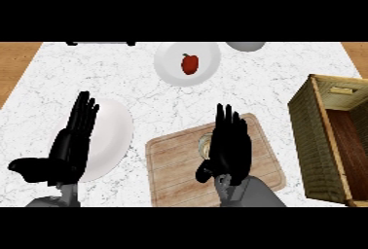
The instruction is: Pick the cupcake from the cutting board and place it in the basket
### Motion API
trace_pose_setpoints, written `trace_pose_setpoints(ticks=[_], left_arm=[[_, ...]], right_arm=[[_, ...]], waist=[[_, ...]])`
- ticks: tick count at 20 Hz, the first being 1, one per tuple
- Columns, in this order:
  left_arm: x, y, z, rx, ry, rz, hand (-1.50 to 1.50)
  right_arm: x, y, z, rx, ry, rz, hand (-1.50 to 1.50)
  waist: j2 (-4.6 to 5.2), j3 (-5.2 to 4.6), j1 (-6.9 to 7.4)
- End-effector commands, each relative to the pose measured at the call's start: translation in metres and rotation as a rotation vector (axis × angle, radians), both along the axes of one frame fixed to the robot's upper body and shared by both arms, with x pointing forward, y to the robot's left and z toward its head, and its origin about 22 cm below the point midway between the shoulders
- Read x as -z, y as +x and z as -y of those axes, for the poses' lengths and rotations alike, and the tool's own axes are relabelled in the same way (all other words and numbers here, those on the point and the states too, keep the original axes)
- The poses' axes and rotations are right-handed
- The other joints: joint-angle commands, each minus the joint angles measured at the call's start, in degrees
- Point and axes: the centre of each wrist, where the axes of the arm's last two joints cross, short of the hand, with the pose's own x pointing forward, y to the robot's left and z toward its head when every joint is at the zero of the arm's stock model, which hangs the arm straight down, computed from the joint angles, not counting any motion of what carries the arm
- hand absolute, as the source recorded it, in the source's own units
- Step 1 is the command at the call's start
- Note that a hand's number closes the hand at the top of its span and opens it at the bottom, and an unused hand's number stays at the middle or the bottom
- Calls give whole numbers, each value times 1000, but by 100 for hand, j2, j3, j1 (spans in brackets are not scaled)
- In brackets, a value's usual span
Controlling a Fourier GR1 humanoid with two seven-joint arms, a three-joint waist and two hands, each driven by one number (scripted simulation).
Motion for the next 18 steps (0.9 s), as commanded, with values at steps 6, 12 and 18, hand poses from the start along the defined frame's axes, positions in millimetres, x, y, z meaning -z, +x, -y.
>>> trace_pose_setpoints(ticks=[6, 12, 18], left_arm=[[2, -8, -1, -11, -4, 4, 0], [8, -7, 3, 8, 6, -7, 0], [8, -4, -7, 1, 6, -9, 0]], right_arm=[[12, -1, -7, 173, 10, -106, -150], [29, -3, -6, 161, 10, -121, -150], [45, 7, -12, 172, 22, -132, -150]], waist=[[2, 1, 11], [9, 0, -16], [18, 1, 23]])
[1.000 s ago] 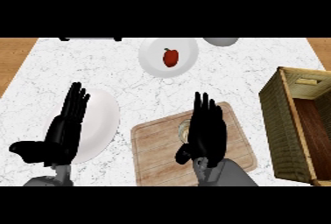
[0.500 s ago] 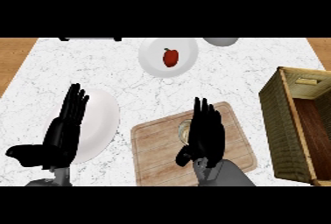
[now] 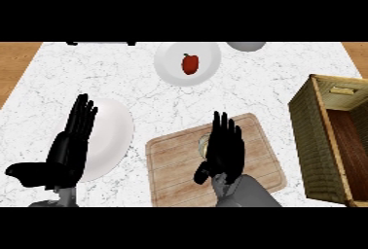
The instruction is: Pick the cupcake from the cutting board and place it in the basket
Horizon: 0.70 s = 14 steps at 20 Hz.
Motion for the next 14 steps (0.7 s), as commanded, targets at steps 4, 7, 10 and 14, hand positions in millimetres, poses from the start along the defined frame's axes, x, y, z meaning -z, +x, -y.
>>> trace_pose_setpoints(ticks=[4, 7, 10, 14], left_arm=[[-10, 10, 8, 8, 4, 10, 0], [3, 9, -4, -17, -2, 12, 0], [18, 3, 4, 2, -9, -3, 0], [14, 5, -10, -3, -22, -2, 0]], right_arm=[[14, 2, -3, 175, -8, -72, -150], [14, 2, 2, 176, 5, -57, -150], [2, 18, 4, 165, 30, -33, -150], [8, 30, 1, 98, -6, -131, 150]], waist=[[-1, 2, -19], [-2, 0, -45], [0, -1, -33], [8, -1, 0]])
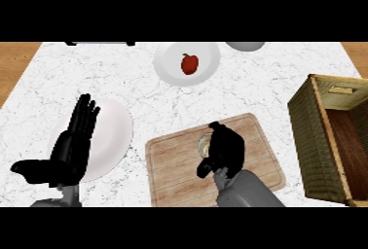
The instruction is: Pick the cupcake from the cutting board and place it in the basket
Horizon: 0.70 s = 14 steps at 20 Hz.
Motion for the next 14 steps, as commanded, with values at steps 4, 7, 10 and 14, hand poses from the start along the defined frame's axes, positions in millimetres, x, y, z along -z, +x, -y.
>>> trace_pose_setpoints(ticks=[4, 7, 10, 14], left_arm=[[-7, -2, 3, 0, 4, 10, 0], [-11, 7, -13, -4, 7, 11, 0], [-7, -7, -11, -5, 17, 22, 0], [-20, 8, -5, 1, 5, 22, 0]], right_arm=[[14, 15, -1, 0, -77, -85, 150], [18, 6, -7, -15, -88, -55, 150], [7, 8, -15, -20, -127, -46, 150], [4, 41, 3, 141, -113, -35, 150]], waist=[[4, 2, -1], [1, 2, -12], [-1, 1, 2], [27, 2, 20]])
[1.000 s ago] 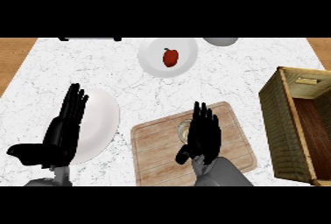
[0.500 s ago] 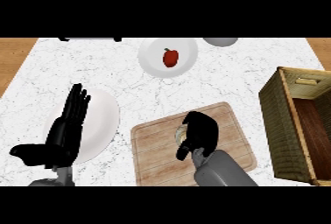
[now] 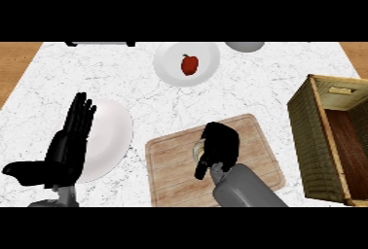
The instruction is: Pick the cupcake from the cutting board and place it in the basket
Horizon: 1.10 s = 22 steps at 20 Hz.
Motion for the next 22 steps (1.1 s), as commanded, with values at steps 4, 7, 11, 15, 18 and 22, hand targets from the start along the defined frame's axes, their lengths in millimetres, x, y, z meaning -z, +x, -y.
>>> trace_pose_setpoints(ticks=[4, 7, 11, 15, 18, 22], left_arm=[[-1, 0, -2, -13, -1, 11, 0], [-6, 4, 3, 4, -2, 29, 0], [-7, 4, 12, 59, 5, 26, 0], [-10, 10, 21, 95, 6, 26, 0], [-8, 11, 22, 92, 2, 34, 0], [-11, 15, 22, 106, 8, 33, 0]], right_arm=[[-21, 83, 117, 678, 0, -6, 150], [-33, 103, 160, 864, -21, 6, 150], [-64, 130, 187, 1031, -89, 124, 150], [-107, 149, 194, 1100, -60, 330, 150], [-144, 159, 192, 1117, -44, 529, 150], [-178, 169, 172, 1108, -127, 700, 150]], waist=[[185, 4, -102], [264, 3, 26], [249, 1, 352], [277, 7, 446], [253, -2, 549], [248, -14, 640]])
